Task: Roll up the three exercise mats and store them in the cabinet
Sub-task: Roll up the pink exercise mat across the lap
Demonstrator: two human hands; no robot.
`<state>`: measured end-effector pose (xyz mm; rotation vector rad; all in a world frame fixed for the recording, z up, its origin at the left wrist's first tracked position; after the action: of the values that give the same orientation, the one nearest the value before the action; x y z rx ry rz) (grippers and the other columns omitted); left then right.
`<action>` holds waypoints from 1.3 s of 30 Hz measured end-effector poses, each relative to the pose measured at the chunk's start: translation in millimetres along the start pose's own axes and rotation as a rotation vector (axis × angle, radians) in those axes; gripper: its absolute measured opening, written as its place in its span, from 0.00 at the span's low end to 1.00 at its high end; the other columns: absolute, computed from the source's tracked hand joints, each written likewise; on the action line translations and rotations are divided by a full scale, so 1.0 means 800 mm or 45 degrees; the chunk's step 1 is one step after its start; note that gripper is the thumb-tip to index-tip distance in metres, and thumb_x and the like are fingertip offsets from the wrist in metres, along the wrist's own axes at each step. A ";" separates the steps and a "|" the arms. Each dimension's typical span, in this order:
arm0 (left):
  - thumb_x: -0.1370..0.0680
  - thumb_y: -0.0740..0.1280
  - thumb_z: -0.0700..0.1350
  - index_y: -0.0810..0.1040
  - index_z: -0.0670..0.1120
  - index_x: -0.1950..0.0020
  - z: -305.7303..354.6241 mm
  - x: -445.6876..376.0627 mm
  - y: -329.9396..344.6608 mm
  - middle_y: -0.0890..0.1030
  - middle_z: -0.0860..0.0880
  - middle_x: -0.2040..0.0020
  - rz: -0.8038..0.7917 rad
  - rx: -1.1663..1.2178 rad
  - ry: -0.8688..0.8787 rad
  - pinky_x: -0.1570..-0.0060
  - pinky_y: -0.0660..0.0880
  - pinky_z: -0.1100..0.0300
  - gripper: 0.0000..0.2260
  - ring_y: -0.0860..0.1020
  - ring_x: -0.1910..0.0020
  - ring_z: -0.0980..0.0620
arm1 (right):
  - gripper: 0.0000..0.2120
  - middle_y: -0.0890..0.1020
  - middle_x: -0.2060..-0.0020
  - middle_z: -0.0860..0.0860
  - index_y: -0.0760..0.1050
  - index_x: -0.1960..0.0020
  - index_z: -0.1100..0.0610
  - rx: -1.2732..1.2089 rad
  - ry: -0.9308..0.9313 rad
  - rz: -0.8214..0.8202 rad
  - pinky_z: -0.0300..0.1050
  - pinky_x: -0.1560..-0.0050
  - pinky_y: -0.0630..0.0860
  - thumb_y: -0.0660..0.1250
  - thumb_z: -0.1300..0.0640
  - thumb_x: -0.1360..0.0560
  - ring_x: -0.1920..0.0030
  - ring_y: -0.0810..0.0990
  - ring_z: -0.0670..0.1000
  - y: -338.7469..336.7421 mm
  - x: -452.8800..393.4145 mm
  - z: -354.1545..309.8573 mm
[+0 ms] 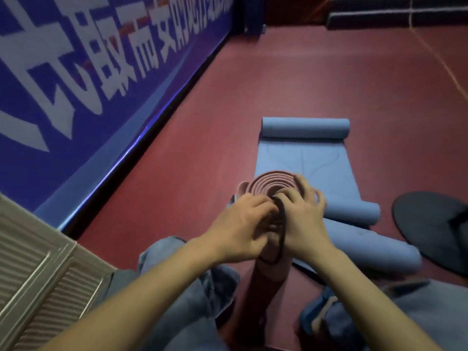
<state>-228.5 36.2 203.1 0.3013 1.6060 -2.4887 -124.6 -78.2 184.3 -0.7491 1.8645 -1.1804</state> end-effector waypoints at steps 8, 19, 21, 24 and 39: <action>0.34 0.71 0.56 0.78 0.49 0.51 -0.001 -0.024 0.015 0.78 0.51 0.51 -0.075 -0.507 -0.087 0.69 0.71 0.55 0.17 0.76 0.52 0.46 | 0.30 0.76 0.34 0.43 0.82 0.41 0.49 -0.619 0.090 -0.182 0.56 0.25 0.63 0.66 0.32 0.35 0.24 0.63 0.47 -0.049 0.007 0.030; 0.34 0.64 0.61 0.81 0.54 0.54 -0.001 -0.040 0.022 0.81 0.58 0.53 0.001 -0.539 -0.199 0.69 0.68 0.58 0.16 0.75 0.55 0.49 | 0.12 0.76 0.46 0.39 0.76 0.66 0.50 -0.378 0.442 0.235 0.46 0.50 0.55 0.72 0.45 0.30 0.40 0.71 0.47 -0.036 0.024 0.017; 0.35 0.71 0.62 0.80 0.55 0.52 -0.003 -0.039 0.020 0.80 0.59 0.53 -0.032 -0.539 -0.204 0.68 0.69 0.57 0.17 0.75 0.53 0.50 | 0.10 0.77 0.44 0.41 0.72 0.69 0.49 -0.460 0.393 0.154 0.47 0.50 0.57 0.68 0.46 0.33 0.39 0.71 0.47 -0.039 0.023 0.021; 0.38 0.70 0.72 0.81 0.56 0.51 -0.011 -0.040 0.010 0.79 0.60 0.54 -0.080 -0.497 -0.198 0.63 0.71 0.57 0.26 0.73 0.53 0.53 | 0.09 0.79 0.38 0.39 0.73 0.69 0.52 -0.421 0.281 -0.034 0.48 0.44 0.65 0.66 0.46 0.37 0.35 0.71 0.47 -0.056 0.031 0.036; 0.32 0.76 0.44 0.85 0.51 0.41 0.049 0.002 0.009 0.82 0.59 0.41 -0.302 -0.095 0.505 0.48 0.68 0.63 0.19 0.73 0.52 0.56 | 0.17 0.73 0.71 0.58 0.70 0.65 0.63 -0.287 0.829 -0.107 0.50 0.67 0.70 0.69 0.51 0.30 0.66 0.67 0.61 -0.028 0.043 0.118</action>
<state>-231.2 -2.1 212.3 0.6660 1.9819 -2.6577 -60.5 -157.2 169.9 -0.6057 2.5551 -1.3927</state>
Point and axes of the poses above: each hand's wrist, its own x-axis away from the middle knuckle, its own y-axis out of the palm, z = x × y, the point moved 3 cm from there along -x, towards the middle knuckle
